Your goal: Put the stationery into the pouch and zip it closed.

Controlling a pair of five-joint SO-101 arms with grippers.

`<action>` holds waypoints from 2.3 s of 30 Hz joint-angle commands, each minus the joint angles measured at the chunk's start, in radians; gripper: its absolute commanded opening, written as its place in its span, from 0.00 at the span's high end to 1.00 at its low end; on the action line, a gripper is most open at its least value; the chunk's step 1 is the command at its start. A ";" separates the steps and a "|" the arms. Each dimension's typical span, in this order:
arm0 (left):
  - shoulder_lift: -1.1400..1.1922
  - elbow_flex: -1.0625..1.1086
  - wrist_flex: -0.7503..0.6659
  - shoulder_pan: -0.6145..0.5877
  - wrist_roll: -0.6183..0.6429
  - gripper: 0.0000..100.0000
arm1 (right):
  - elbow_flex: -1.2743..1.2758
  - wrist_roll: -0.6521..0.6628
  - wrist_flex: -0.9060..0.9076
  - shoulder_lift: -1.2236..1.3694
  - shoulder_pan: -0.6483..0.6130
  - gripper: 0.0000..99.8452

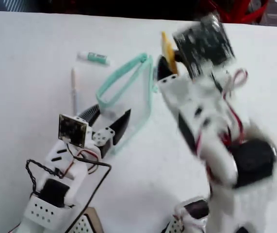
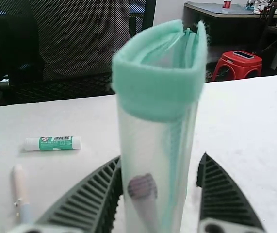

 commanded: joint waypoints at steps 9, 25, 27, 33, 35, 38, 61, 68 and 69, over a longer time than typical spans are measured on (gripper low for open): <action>-0.012 -0.002 -0.018 0.004 -0.009 0.76 | 0.302 -0.187 -0.742 -0.031 -0.191 0.98; -0.012 -0.002 -0.023 0.004 -0.012 0.76 | 0.629 -0.222 -0.905 -0.042 -0.185 0.98; -0.012 -0.002 -0.023 0.002 -0.012 0.76 | 0.654 -0.222 -0.881 -0.042 -0.185 0.98; -0.012 -0.002 -0.025 -0.004 -0.011 0.76 | 0.637 -0.221 -0.725 -0.062 -0.186 0.92; -0.012 -0.002 -0.025 -0.004 -0.011 0.76 | 0.635 -0.224 -0.662 -0.085 -0.189 0.81; -0.012 -0.002 -0.025 -0.002 -0.011 0.76 | 0.635 -0.224 -0.616 -0.139 -0.188 0.69; -0.012 -0.002 -0.018 0.004 -0.011 0.76 | -0.164 -0.334 0.093 0.499 -0.044 0.77; -0.012 -0.002 -0.018 -0.001 -0.011 0.76 | -0.356 -0.331 0.318 0.670 -0.030 0.77; -0.012 -0.002 -0.018 0.001 -0.011 0.76 | -0.361 -0.330 0.325 0.680 -0.024 0.77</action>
